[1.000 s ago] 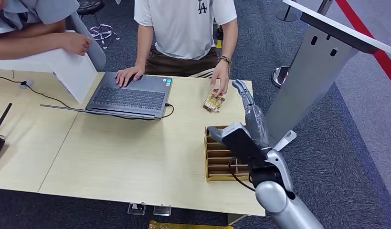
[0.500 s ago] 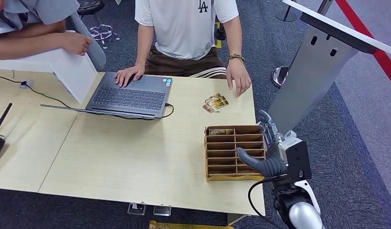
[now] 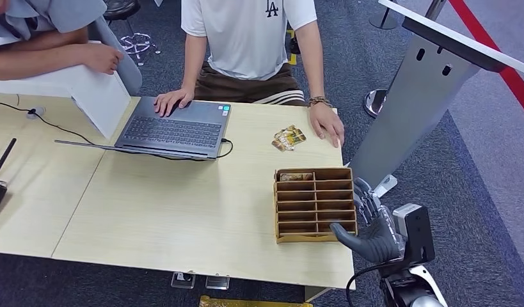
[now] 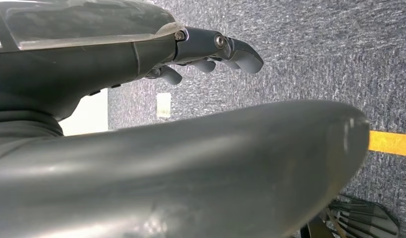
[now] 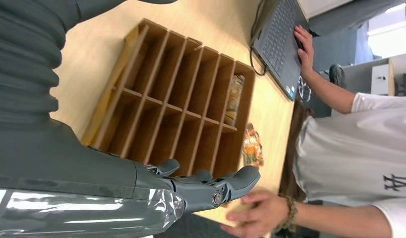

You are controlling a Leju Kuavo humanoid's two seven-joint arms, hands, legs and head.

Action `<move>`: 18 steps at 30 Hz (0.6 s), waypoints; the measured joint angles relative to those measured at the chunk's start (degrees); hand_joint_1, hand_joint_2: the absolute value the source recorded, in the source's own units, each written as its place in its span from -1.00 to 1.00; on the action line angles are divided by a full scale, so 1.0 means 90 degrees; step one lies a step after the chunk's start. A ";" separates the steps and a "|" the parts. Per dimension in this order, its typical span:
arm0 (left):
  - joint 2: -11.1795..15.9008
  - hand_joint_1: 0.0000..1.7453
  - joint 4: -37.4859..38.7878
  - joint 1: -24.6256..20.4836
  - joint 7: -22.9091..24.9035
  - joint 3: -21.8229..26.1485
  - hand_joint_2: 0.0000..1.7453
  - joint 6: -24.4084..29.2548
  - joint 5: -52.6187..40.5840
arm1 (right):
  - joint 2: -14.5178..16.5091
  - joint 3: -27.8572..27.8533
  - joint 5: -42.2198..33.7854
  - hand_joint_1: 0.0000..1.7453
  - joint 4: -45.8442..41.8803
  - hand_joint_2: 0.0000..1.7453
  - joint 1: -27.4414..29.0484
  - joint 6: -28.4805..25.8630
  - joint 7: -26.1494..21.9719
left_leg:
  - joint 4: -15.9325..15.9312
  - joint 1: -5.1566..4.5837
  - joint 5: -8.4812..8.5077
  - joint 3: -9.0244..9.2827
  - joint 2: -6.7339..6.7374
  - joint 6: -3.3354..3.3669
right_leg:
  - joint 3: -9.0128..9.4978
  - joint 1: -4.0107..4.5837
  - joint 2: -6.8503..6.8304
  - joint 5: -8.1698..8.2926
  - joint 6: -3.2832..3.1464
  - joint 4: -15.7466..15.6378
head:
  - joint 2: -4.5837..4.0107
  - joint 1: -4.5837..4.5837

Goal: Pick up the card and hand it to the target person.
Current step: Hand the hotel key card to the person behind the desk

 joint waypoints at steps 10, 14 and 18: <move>0.0008 -1.00 0.0000 -0.0008 0.0024 0.0002 -1.00 0.0020 -0.0009 | -0.0140 0.0016 -0.1005 -1.00 0.0008 1.00 0.0232 0.0322 -0.0187 | 0.0000 0.0000 0.0000 0.0000 0.0001 0.0000 | 0.0001 0.0000 0.0000 0.0000 0.0000 0.0000 | 0.0000 -0.0001; 0.0007 -1.00 0.0000 -0.0012 0.0009 0.0002 -1.00 0.0030 -0.0010 | -0.0160 0.0046 -0.1203 -1.00 0.0034 1.00 0.0232 0.0305 -0.0301 | 0.0000 0.0000 0.0000 -0.0001 0.0000 0.0000 | 0.0001 0.0000 0.0000 0.0000 0.0000 0.0000 | 0.0001 0.0002; 0.0007 -1.00 0.0000 -0.0014 0.0025 0.0002 -1.00 0.0038 -0.0010 | -0.0191 0.0077 -0.1259 -1.00 0.0045 1.00 0.0232 0.0260 -0.0341 | 0.0000 0.0000 0.0000 -0.0001 0.0000 0.0000 | 0.0001 0.0000 0.0000 0.0000 0.0000 0.0000 | 0.0000 0.0002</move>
